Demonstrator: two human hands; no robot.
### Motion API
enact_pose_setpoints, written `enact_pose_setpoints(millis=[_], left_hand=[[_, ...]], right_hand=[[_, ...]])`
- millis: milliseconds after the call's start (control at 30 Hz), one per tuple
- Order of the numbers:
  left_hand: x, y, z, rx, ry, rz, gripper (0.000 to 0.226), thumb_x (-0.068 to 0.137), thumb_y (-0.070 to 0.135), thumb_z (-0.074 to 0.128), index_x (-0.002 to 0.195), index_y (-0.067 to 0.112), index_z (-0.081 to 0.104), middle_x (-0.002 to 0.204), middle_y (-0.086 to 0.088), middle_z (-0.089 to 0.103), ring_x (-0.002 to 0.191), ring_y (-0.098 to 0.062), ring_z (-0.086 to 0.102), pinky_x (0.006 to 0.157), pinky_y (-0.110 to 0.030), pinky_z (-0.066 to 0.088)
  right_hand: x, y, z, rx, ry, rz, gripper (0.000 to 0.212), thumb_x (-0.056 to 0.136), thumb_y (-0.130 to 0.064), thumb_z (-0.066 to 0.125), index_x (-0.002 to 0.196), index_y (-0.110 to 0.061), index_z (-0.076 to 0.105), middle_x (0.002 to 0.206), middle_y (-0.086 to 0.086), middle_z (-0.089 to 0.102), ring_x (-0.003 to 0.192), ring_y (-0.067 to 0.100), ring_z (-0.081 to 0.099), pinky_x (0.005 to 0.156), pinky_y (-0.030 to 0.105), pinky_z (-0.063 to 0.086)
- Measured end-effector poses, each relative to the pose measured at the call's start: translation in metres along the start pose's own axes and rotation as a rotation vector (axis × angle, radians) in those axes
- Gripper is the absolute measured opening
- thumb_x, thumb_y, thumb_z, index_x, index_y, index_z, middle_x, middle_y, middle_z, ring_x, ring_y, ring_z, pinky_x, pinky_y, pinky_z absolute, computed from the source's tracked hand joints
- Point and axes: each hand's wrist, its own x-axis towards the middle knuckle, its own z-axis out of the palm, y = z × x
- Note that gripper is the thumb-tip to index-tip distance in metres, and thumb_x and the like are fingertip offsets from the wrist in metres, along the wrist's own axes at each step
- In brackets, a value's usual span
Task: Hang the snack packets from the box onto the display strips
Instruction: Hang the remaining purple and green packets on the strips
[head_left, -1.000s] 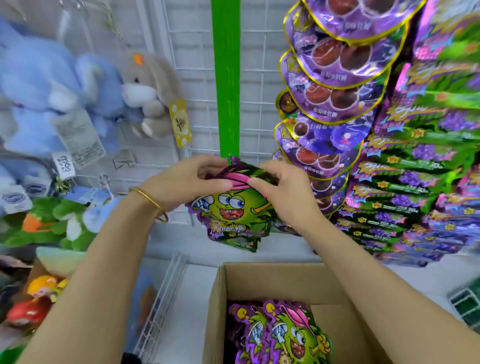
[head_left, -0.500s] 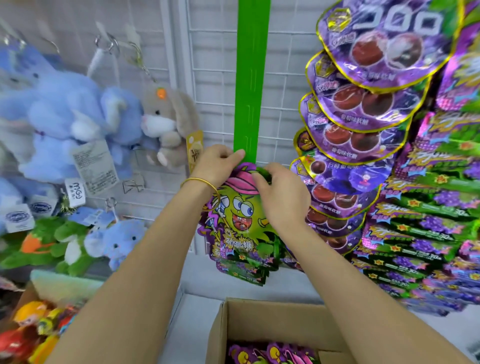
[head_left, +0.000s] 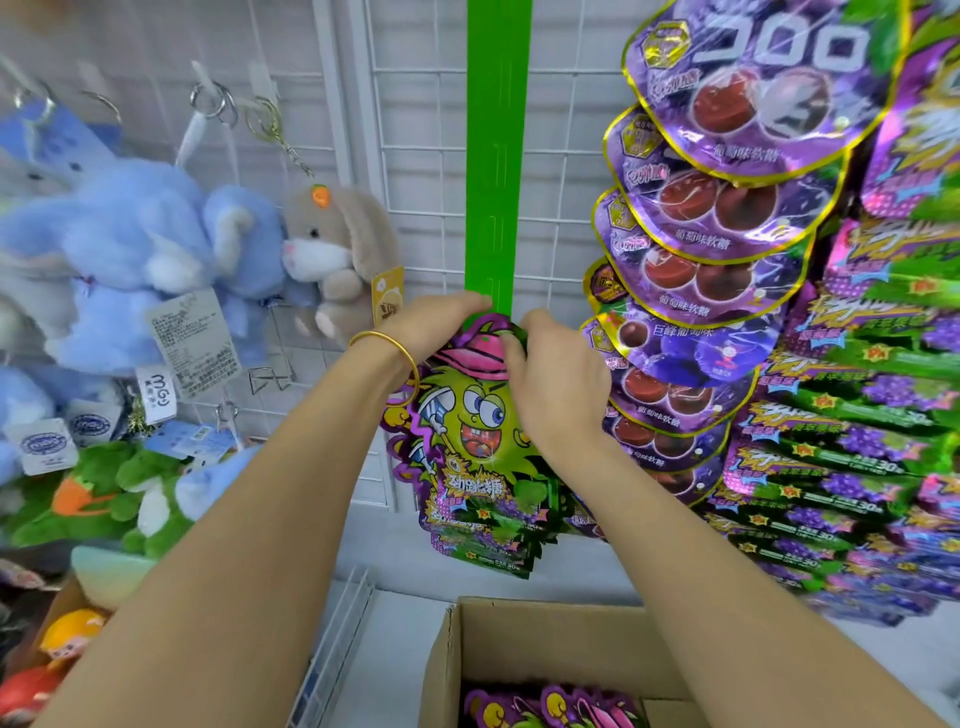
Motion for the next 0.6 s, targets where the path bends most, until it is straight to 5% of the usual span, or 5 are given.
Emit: enact_pose_setpoints(millis=[133,267,333,467,600], left_hand=[[0.001,-0.013,0.003,-0.010,0.034,-0.052,0.057,0.088,0.051,0.048,0.129,0.012,0.052,0.135,-0.008,0.050,0.124,-0.024,0.045,0.090,-0.024,0.029],[-0.012,-0.027,0.009,0.032,0.022,0.120,0.014,0.089,0.027,0.056,0.082,0.018,0.065,0.081,0.000,0.060,0.084,-0.016,0.052,0.068,-0.018,0.037],[-0.016,-0.038,0.013,0.073,0.046,0.220,0.011,0.083,0.007,0.059,0.080,0.018,0.059,0.072,0.004,0.054,0.074,-0.013,0.050,0.063,-0.016,0.038],[-0.031,-0.053,0.020,0.261,0.203,0.345,0.050,0.075,0.001,0.058,0.124,0.004,0.049,0.108,-0.009,0.055,0.102,-0.022,0.051,0.087,-0.010,0.033],[-0.059,-0.066,0.027,0.353,0.325,0.428,0.066,0.067,0.015,0.052,0.131,0.003,0.041,0.132,-0.014,0.044,0.125,-0.025,0.037,0.105,-0.016,0.018]], right_hand=[[-0.006,0.005,0.006,0.005,-0.041,0.005,0.030,0.096,-0.039,0.042,0.103,-0.012,0.054,0.099,0.010,0.066,0.093,0.034,0.061,0.062,0.034,0.033],[-0.013,0.011,0.011,-0.006,-0.078,-0.031,0.031,0.096,-0.040,0.041,0.103,-0.012,0.052,0.099,0.012,0.066,0.092,0.035,0.061,0.063,0.036,0.037],[-0.014,0.012,0.012,-0.013,-0.077,-0.053,0.032,0.096,-0.040,0.041,0.103,-0.011,0.052,0.100,0.012,0.065,0.092,0.036,0.061,0.064,0.037,0.038],[-0.018,0.015,0.005,-0.052,-0.092,-0.098,0.033,0.096,-0.041,0.040,0.110,-0.013,0.051,0.106,0.009,0.061,0.096,0.033,0.060,0.063,0.035,0.038],[-0.041,0.028,-0.010,-0.047,-0.024,-0.175,0.037,0.093,-0.028,0.052,0.125,-0.011,0.049,0.117,0.008,0.055,0.108,0.030,0.053,0.077,0.036,0.047]])
